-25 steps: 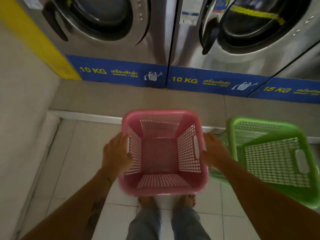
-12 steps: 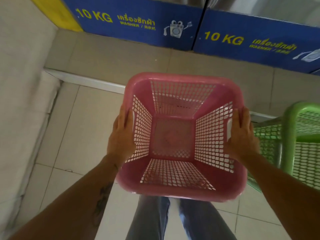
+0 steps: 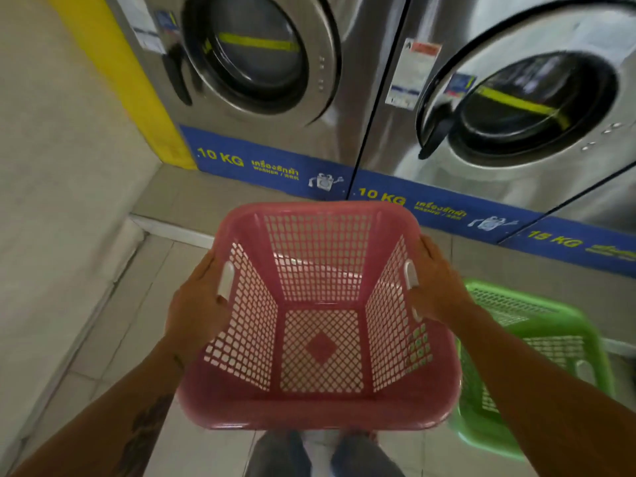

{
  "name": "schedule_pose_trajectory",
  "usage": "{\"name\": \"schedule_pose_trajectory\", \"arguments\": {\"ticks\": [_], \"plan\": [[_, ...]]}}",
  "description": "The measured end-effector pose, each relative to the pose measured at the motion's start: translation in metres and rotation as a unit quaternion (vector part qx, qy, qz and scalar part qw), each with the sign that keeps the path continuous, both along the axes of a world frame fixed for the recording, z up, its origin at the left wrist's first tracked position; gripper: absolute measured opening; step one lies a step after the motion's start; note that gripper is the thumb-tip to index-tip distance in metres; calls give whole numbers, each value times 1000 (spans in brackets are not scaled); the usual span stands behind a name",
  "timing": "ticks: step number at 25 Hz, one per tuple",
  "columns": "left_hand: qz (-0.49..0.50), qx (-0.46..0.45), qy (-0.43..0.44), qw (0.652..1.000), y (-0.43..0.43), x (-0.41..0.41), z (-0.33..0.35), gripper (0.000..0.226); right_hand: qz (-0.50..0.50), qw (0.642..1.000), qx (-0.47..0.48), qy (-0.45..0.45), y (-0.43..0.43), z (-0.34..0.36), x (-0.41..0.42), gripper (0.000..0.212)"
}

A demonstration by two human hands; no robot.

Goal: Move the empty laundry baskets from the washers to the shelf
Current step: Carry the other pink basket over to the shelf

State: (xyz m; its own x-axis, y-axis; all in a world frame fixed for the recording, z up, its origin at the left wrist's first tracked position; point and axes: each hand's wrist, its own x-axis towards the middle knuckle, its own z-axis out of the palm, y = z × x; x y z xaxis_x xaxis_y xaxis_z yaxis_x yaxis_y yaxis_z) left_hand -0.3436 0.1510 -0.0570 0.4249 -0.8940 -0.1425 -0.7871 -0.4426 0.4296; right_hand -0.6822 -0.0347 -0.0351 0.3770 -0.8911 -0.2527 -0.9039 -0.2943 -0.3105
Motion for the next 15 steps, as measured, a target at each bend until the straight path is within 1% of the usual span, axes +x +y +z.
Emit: {"name": "schedule_pose_trajectory", "arguments": {"ticks": [2,5,7,9,11,12,15], "plan": [[36,-12,-19,999,27,-5,39,97,37,999,-1,-27,5,36,1,105],[92,-54,-45,993,76,-21,87,85,110,991,-13,-77,15,74,3,105],[140,-75,-71,985,121,-48,118,82,175,977,-35,-116,30,100,5,104],[181,-77,-93,976,166,-78,145,84,231,962,-41,-138,49,123,8,96],[223,-66,-103,967,211,-109,171,88,274,951,-43,-133,76,143,8,81],[245,-59,-114,961,234,-123,184,87,292,947,-42,-124,91,149,9,77],[312,-61,-129,939,309,-165,216,86,342,932,-62,-102,144,169,23,80]]}}
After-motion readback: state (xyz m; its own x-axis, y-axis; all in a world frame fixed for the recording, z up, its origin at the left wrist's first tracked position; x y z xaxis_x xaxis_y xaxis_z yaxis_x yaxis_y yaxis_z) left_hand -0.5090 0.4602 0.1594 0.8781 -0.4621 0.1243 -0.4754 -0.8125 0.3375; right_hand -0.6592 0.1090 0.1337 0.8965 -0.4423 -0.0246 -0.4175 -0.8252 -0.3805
